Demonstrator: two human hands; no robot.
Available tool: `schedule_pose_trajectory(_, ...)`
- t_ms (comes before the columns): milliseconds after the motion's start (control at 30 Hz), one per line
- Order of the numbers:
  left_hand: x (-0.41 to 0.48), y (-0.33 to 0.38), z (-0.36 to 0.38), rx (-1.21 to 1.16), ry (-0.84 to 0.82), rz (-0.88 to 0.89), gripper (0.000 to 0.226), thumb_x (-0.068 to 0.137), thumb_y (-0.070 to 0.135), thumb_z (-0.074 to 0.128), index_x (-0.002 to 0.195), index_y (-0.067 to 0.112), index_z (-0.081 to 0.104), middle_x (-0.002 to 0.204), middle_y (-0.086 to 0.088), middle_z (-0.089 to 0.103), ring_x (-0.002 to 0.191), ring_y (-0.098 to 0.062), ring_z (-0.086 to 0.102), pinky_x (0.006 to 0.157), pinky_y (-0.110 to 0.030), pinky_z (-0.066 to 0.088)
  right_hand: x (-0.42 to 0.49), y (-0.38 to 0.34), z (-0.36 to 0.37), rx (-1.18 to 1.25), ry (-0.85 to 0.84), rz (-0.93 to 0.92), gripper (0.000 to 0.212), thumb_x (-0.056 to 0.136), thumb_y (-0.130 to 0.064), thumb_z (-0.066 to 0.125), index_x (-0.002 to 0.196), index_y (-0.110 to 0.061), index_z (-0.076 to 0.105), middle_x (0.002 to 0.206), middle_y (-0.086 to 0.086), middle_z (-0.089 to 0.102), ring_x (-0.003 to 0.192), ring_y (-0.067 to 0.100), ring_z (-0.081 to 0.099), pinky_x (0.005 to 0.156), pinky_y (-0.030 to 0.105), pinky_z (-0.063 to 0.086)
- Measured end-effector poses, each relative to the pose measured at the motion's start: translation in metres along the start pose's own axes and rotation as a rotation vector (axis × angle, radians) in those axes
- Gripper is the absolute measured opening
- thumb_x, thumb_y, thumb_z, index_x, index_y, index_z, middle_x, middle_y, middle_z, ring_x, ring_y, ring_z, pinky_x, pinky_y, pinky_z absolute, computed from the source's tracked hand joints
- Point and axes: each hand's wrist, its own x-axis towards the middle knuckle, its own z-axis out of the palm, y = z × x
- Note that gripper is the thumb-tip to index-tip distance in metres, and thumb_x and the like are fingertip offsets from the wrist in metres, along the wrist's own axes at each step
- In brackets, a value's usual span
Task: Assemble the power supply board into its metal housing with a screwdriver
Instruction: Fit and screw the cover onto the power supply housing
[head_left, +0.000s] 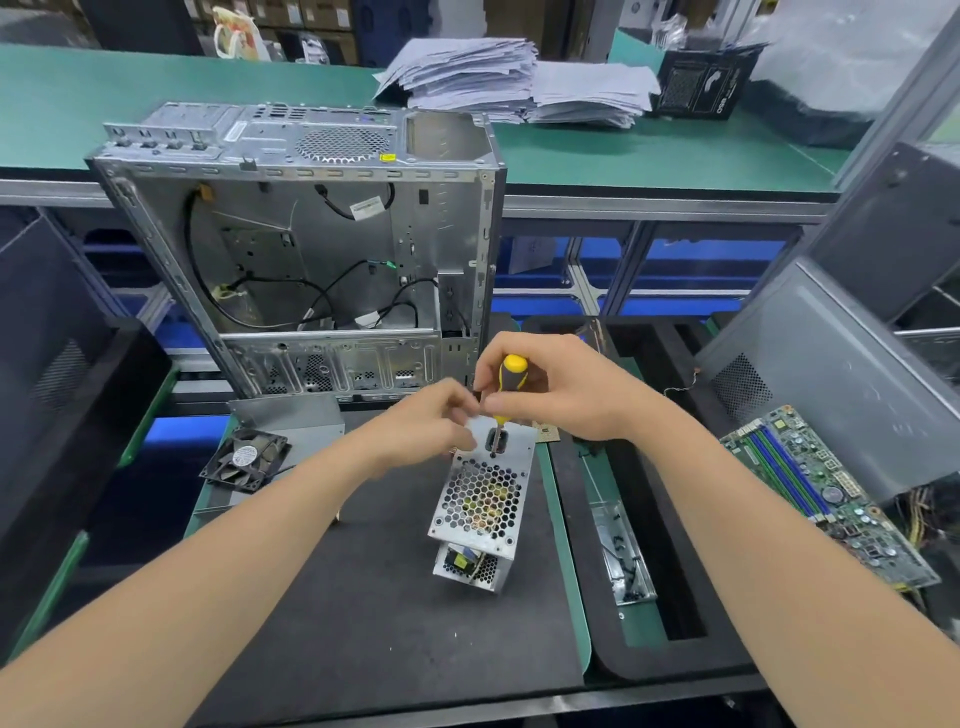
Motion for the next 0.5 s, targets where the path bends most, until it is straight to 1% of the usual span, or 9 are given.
schedule_pose_trajectory(33,-0.001,-0.002,0.002,-0.100,-0.005,-0.116,0.036,0.089,0.011,0.071,0.119,0.025,0.057,0.110,-0.005,0.069,0.091,-0.020,0.070,0.081,-0.034,0.056,0.000,0.001,-0.003,0.025,-0.034,0.006,0.014,0.098,-0.027,0.071,0.108,-0.034,0.064,0.101,-0.009,0.072,0.089,0.017,0.070,0.077,0.036,0.060)
schedule_pose_trajectory(100,-0.003,-0.004,0.006,-0.319,-0.021,-0.265,0.029,0.093,0.004,0.067,0.116,0.019,0.057,0.093,-0.009,0.075,0.076,-0.021,0.070,0.070,-0.034,0.057,-0.001,0.002,-0.007,0.103,-0.090,0.011,0.021,0.099,-0.016,0.067,0.113,-0.031,0.063,0.105,-0.006,0.074,0.096,0.021,0.071,0.082,0.034,0.061)
schedule_pose_trajectory(167,-0.003,-0.005,0.009,-0.462,-0.059,-0.309,0.014,0.096,0.000,0.064,0.100,0.013,0.061,0.081,-0.007,0.074,0.070,-0.018,0.069,0.065,-0.032,0.057,-0.001,0.003,-0.007,0.166,-0.136,0.010,0.026,0.100,-0.007,0.064,0.118,-0.026,0.062,0.109,-0.003,0.074,0.101,0.024,0.071,0.084,0.032,0.060)
schedule_pose_trajectory(200,-0.002,-0.005,0.011,-0.503,-0.081,-0.325,0.011,0.097,0.000,0.064,0.095,0.011,0.064,0.082,-0.007,0.074,0.072,-0.018,0.068,0.067,-0.032,0.057,-0.001,0.003,-0.007,0.181,-0.151,0.011,0.027,0.100,-0.004,0.062,0.119,-0.024,0.061,0.110,-0.003,0.074,0.103,0.025,0.070,0.085,0.033,0.059)
schedule_pose_trajectory(233,-0.001,-0.006,0.013,-0.540,-0.101,-0.347,0.008,0.098,0.001,0.063,0.097,0.007,0.069,0.089,-0.009,0.074,0.077,-0.018,0.068,0.072,-0.033,0.058,0.000,0.003,-0.006,0.182,-0.159,0.010,0.027,0.101,-0.003,0.061,0.119,-0.022,0.062,0.111,-0.003,0.074,0.105,0.025,0.070,0.086,0.033,0.059)
schedule_pose_trajectory(267,0.001,-0.005,0.016,-0.596,-0.114,-0.376,0.012,0.099,0.001,0.062,0.106,0.002,0.071,0.097,-0.012,0.075,0.082,-0.020,0.069,0.075,-0.035,0.059,0.001,0.003,-0.006,0.173,-0.163,0.008,0.027,0.101,-0.002,0.060,0.119,-0.021,0.062,0.111,-0.004,0.074,0.107,0.023,0.070,0.087,0.032,0.059)
schedule_pose_trajectory(333,0.002,-0.005,0.022,-0.730,-0.110,-0.441,0.024,0.099,-0.002,0.059,0.121,-0.006,0.066,0.104,-0.016,0.073,0.084,-0.022,0.071,0.073,-0.036,0.060,0.002,0.004,-0.005,0.148,-0.153,0.006,0.025,0.101,-0.002,0.060,0.118,-0.021,0.064,0.110,-0.005,0.075,0.110,0.021,0.070,0.089,0.032,0.059)
schedule_pose_trajectory(400,0.003,-0.006,0.024,-0.806,-0.084,-0.467,0.028,0.098,-0.005,0.059,0.125,-0.009,0.063,0.107,-0.020,0.073,0.084,-0.025,0.072,0.071,-0.037,0.062,0.003,0.005,-0.003,0.141,-0.109,0.032,0.022,0.100,-0.005,0.064,0.113,-0.023,0.066,0.108,-0.005,0.075,0.105,0.020,0.072,0.085,0.035,0.061)
schedule_pose_trajectory(500,0.003,-0.009,0.025,-0.806,-0.086,-0.449,0.028,0.099,-0.004,0.058,0.126,-0.007,0.065,0.113,-0.019,0.072,0.092,-0.026,0.070,0.081,-0.038,0.061,0.003,0.006,0.005,0.127,0.064,0.105,0.017,0.093,-0.020,0.078,0.098,-0.026,0.064,0.098,-0.004,0.076,0.087,0.018,0.074,0.077,0.043,0.064)
